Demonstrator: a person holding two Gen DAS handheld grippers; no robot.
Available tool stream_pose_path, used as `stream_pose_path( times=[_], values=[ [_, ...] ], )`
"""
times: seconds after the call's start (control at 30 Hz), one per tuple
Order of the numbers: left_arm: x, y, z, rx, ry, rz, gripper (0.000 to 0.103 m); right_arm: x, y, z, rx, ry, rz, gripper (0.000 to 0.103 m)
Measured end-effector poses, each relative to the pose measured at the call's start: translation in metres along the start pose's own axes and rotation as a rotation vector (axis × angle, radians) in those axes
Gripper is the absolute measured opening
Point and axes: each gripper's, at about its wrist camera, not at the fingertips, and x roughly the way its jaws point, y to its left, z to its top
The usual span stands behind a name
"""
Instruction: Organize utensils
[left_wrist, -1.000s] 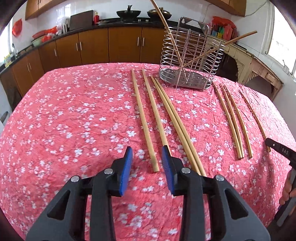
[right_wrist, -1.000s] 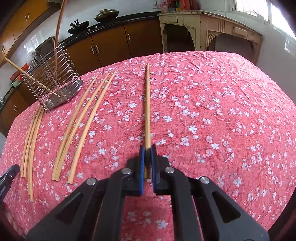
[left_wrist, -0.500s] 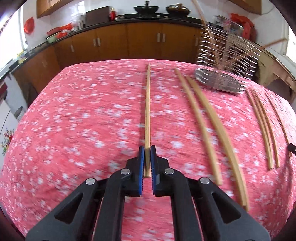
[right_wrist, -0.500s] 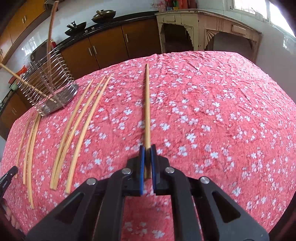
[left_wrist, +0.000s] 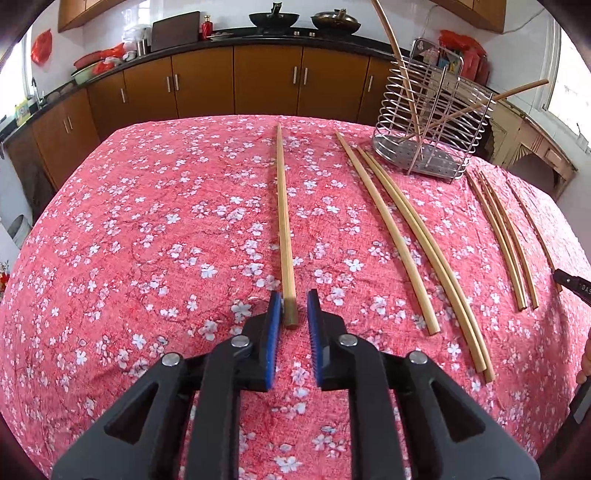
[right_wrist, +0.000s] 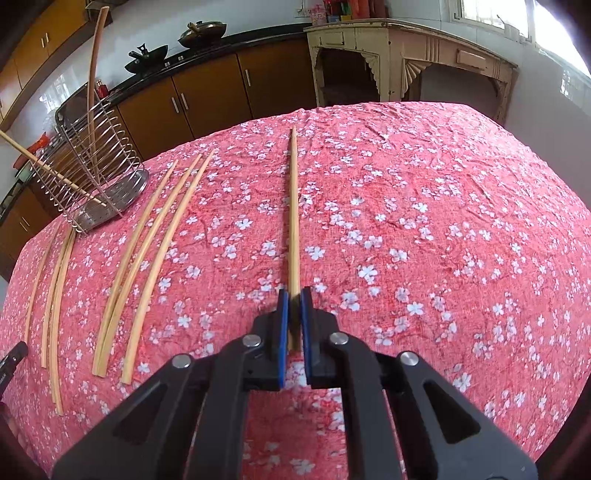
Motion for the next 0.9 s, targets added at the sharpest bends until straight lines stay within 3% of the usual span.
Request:
stream_pose_path(
  times=[0.2,0.33,0.47,0.9],
  values=[
    [0.0,0.002,0.001,0.008,0.002,0.006,0.017,-0.004,-0.001,-0.006,-0.01,-0.016,0.002,0.008],
    [0.004,-0.01,0.002,0.049,0.007,0.022,0.026,-0.004,0.0,-0.006,-0.009,-0.016,0.004,0.008],
    [0.006,-0.016,0.002,0.069,0.008,0.048,0.027,-0.005,0.0,-0.006,-0.016,-0.017,-0.005,0.008],
    [0.002,-0.004,0.0,0.027,0.003,0.011,0.027,-0.003,0.003,-0.006,-0.031,-0.016,-0.021,0.008]
  ],
)
